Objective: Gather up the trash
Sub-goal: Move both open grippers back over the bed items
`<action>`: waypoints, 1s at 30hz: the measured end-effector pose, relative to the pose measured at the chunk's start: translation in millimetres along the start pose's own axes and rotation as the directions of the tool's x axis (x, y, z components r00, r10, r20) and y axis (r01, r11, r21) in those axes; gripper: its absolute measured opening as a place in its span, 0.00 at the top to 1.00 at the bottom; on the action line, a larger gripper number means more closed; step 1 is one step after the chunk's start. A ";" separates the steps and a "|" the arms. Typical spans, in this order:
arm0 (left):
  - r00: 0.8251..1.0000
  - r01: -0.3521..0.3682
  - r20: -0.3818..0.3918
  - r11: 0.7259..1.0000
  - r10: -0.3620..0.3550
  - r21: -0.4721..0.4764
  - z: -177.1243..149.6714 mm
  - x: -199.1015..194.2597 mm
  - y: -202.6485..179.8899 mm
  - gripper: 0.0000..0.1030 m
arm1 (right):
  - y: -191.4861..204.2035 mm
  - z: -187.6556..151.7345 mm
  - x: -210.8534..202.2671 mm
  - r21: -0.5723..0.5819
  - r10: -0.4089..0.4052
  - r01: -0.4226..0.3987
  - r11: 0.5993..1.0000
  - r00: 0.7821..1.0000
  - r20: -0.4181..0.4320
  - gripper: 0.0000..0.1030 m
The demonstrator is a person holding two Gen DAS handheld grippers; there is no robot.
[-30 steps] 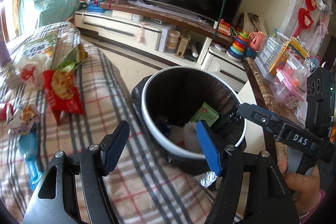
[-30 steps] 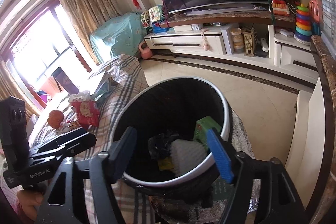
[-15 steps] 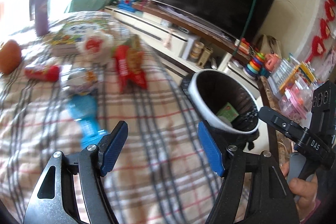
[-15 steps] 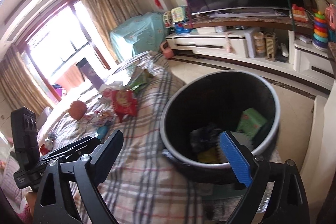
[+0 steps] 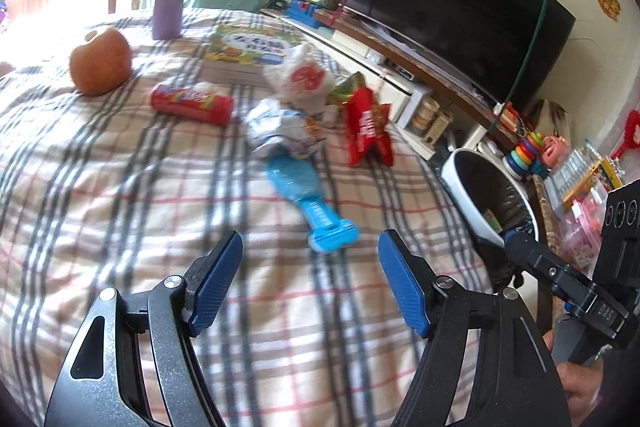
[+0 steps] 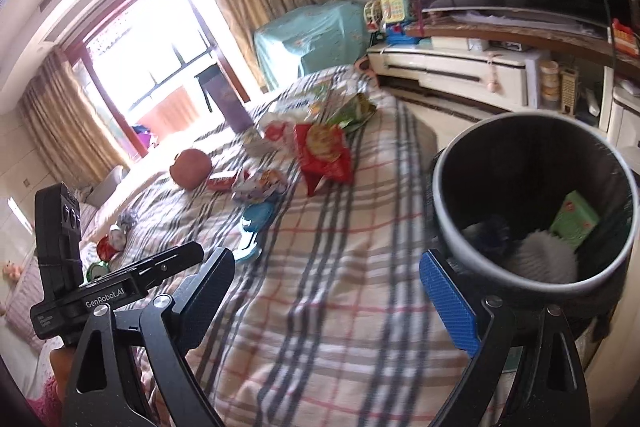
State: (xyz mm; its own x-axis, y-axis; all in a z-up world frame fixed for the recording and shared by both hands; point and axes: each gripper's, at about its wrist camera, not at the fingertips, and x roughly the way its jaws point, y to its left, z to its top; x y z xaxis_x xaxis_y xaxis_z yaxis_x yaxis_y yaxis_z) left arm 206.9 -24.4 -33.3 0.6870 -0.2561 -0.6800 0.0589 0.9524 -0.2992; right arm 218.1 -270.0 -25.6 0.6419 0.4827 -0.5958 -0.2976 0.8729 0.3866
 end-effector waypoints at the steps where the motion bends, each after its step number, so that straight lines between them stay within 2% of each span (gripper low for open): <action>1: 1.000 -0.003 -0.003 1.000 0.003 -0.007 -0.5 -0.4 4.7 0.30 | 1.5 -0.4 2.3 -0.003 0.000 0.000 1.000 1.000 -0.007 0.08; 14: 0.999 -0.029 -0.022 0.999 0.028 -0.027 -0.2 5.6 38.9 0.30 | 21.8 -9.0 24.4 -0.060 -0.002 -0.001 0.998 0.999 -0.049 0.09; 17: 0.999 -0.043 -0.023 0.999 0.043 -0.033 -1.4 3.9 49.0 0.30 | 34.2 -12.1 34.4 -0.097 0.010 -0.017 0.995 0.997 -0.075 0.18; 19: 0.998 -0.051 -0.025 0.998 0.050 -0.045 -2.1 2.9 58.5 0.30 | 42.6 -12.5 43.7 -0.117 0.021 -0.032 0.993 0.995 -0.100 0.28; 22: 0.998 -0.063 -0.025 0.996 0.061 -0.061 -2.6 0.7 70.9 0.30 | 55.8 -10.4 60.0 -0.144 0.030 -0.048 0.988 0.992 -0.125 0.33; 26: 0.997 -0.070 -0.027 0.995 0.069 -0.073 -1.8 -1.7 82.6 0.30 | 71.2 -2.7 86.2 -0.169 0.047 -0.074 0.983 0.987 -0.155 0.35; 30: 0.997 -0.072 -0.034 0.995 0.070 -0.076 0.6 -0.9 89.6 0.30 | 78.9 1.8 113.1 -0.194 0.037 -0.074 0.978 0.981 -0.191 0.43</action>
State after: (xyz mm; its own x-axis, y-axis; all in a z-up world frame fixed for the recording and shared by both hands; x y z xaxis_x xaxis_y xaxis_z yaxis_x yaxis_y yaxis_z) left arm 212.0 61.3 -59.1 0.6645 -0.1947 -0.7214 -0.0455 0.9531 -0.2992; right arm 268.5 -146.6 -61.3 0.4836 0.5192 -0.7047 -0.4758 0.8317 0.2862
